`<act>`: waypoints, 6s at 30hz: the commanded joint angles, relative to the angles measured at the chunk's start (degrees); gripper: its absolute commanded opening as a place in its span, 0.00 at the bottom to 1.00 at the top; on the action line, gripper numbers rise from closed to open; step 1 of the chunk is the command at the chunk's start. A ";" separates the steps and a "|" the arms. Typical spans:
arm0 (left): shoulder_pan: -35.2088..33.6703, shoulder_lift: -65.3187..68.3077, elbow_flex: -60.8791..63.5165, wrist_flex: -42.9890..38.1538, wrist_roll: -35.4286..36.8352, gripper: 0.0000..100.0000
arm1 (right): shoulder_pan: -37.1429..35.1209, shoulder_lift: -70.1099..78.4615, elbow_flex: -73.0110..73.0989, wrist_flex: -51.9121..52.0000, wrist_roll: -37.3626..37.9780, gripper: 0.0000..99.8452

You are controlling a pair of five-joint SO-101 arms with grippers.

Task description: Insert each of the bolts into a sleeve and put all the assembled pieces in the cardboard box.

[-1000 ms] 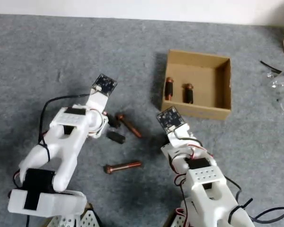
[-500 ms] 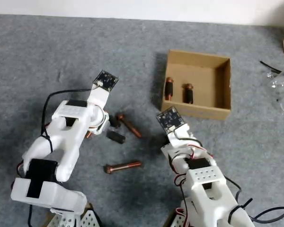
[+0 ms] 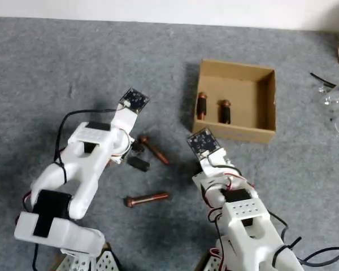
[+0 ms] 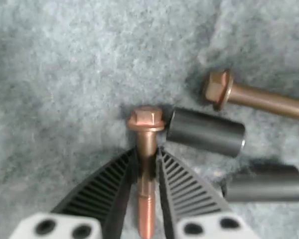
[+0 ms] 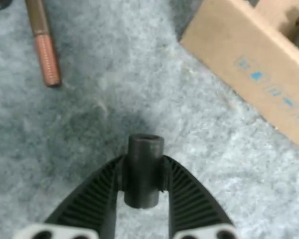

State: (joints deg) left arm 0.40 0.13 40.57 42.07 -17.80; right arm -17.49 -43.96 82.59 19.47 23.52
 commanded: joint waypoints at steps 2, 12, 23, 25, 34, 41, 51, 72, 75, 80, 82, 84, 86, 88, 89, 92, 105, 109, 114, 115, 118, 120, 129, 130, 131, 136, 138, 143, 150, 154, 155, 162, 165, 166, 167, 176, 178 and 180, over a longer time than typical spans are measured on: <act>-0.84 -15.08 11.74 -6.07 -0.26 0.01 | 0.57 -1.45 -0.22 -1.98 0.53 0.00; -0.66 -53.14 38.29 -18.90 -0.18 0.01 | 0.40 -1.54 -0.31 -1.98 0.62 0.00; -0.48 -76.00 49.45 -18.55 -0.09 0.01 | 0.40 -11.47 4.44 -1.98 0.26 0.00; -0.75 -79.78 51.03 -18.55 0.00 0.01 | 0.31 -16.31 6.73 -1.98 0.26 0.00; -6.90 -103.34 56.66 -18.46 19.08 0.01 | -1.80 -39.34 18.51 -1.89 0.26 0.00; -6.55 -103.87 56.57 -20.04 25.05 0.01 | -7.43 -54.29 21.93 7.96 0.26 0.00; 8.22 -104.31 56.40 -21.36 27.34 0.01 | -14.81 -58.07 21.93 13.05 0.44 0.00; 14.90 -104.22 56.57 -36.13 53.54 0.01 | -14.81 -57.80 21.93 12.88 0.53 0.00; 22.20 -104.22 56.57 -36.04 53.54 0.01 | -14.90 -57.89 21.93 12.88 0.53 0.00; 25.45 -104.13 56.57 -35.52 53.54 0.01 | -14.73 -58.07 21.93 12.88 0.62 0.00; 25.54 -104.13 56.57 -33.58 53.54 0.01 | -14.73 -58.15 21.93 12.88 0.62 0.00; 26.15 -104.13 56.57 -32.00 53.63 0.01 | -14.73 -58.15 21.93 12.88 0.62 0.00; 27.91 -104.13 56.57 -30.77 53.63 0.01 | -14.73 -58.15 21.93 12.88 0.62 0.00; 28.88 -104.13 56.57 -29.98 53.63 0.01 | -14.73 -58.15 21.93 12.88 0.62 0.00; 28.79 -104.13 56.57 -30.07 53.63 0.01 | -14.73 -58.15 21.93 12.88 0.62 0.00; 28.62 -104.13 56.57 -30.15 56.18 0.01 | -14.73 -58.15 21.93 12.79 0.62 0.00; 25.54 -104.13 56.57 -30.15 64.88 0.01 | -15.16 -58.24 21.93 8.57 0.18 0.00; 23.78 -104.40 56.57 -30.33 64.88 0.01 | -15.34 -58.24 21.85 6.02 -1.23 0.00; 20.70 -104.40 56.57 -31.56 65.05 0.01 | -17.71 -58.24 21.85 1.71 -3.34 0.00; 20.79 -104.40 56.57 -31.56 65.05 0.01 | -18.42 -58.24 21.85 1.10 -3.34 0.00; 20.70 -104.40 56.57 -31.56 64.88 0.01 | -19.74 -58.24 21.93 0.92 -3.34 0.00; 20.62 -104.40 56.57 -32.18 64.88 0.01 | -19.91 -58.24 21.93 0.92 -3.25 0.00; 20.97 -104.48 56.57 -33.05 65.05 0.01 | -22.02 -58.15 21.93 1.63 -3.25 0.00; 20.97 -104.40 56.57 -33.05 65.14 0.01 | -22.20 -58.15 21.93 1.98 -3.25 0.00; 20.97 -104.31 56.57 -33.05 65.14 0.01 | -22.11 -58.15 21.93 2.15 -3.25 0.00; 21.05 -104.13 56.57 -32.79 65.14 0.01 | -22.02 -58.24 21.93 2.15 -3.25 0.00; 21.05 -104.13 56.57 -32.79 65.14 0.01 | -22.02 -58.24 21.93 2.15 -3.25 0.00; 21.05 -104.13 56.57 -31.74 65.14 0.01 | -21.93 -58.24 21.93 2.33 -3.25 0.00; 21.05 -104.13 56.57 -29.80 65.05 0.01 | -22.02 -58.24 21.23 2.15 -3.43 0.00; 21.67 -104.13 56.57 -27.78 64.97 0.01 | -21.93 -58.24 18.15 2.33 -3.69 0.00; 21.67 -104.40 56.57 -27.60 64.97 0.01 | -21.93 -58.24 17.98 2.33 -3.69 0.00; 21.67 -104.13 56.57 -27.43 64.97 0.01 | -21.93 -58.24 17.98 2.33 -3.69 0.00; 22.55 -104.31 56.57 -25.85 64.97 0.01 | -20.79 -58.24 17.98 2.33 -3.69 0.00; 23.69 -104.40 56.57 -24.97 64.88 0.01 | -19.82 -58.24 17.98 2.15 -3.78 0.00; 24.75 -104.40 56.57 -24.44 64.88 0.01 | -18.51 -58.24 17.98 2.07 -3.78 0.00; 39.78 -104.40 56.57 -16.53 53.19 0.01 | -16.40 -58.24 18.07 2.07 -3.78 0.00; 40.92 -104.40 56.57 -16.26 51.96 0.01 | -16.40 -58.24 18.07 2.07 -3.78 0.00; 39.69 -104.48 56.57 -16.35 51.87 0.01 | -16.40 -58.24 18.07 2.07 -3.69 0.00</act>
State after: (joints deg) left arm 36.35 -103.60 96.31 24.57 35.03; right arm -34.99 -100.66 95.96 23.25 20.53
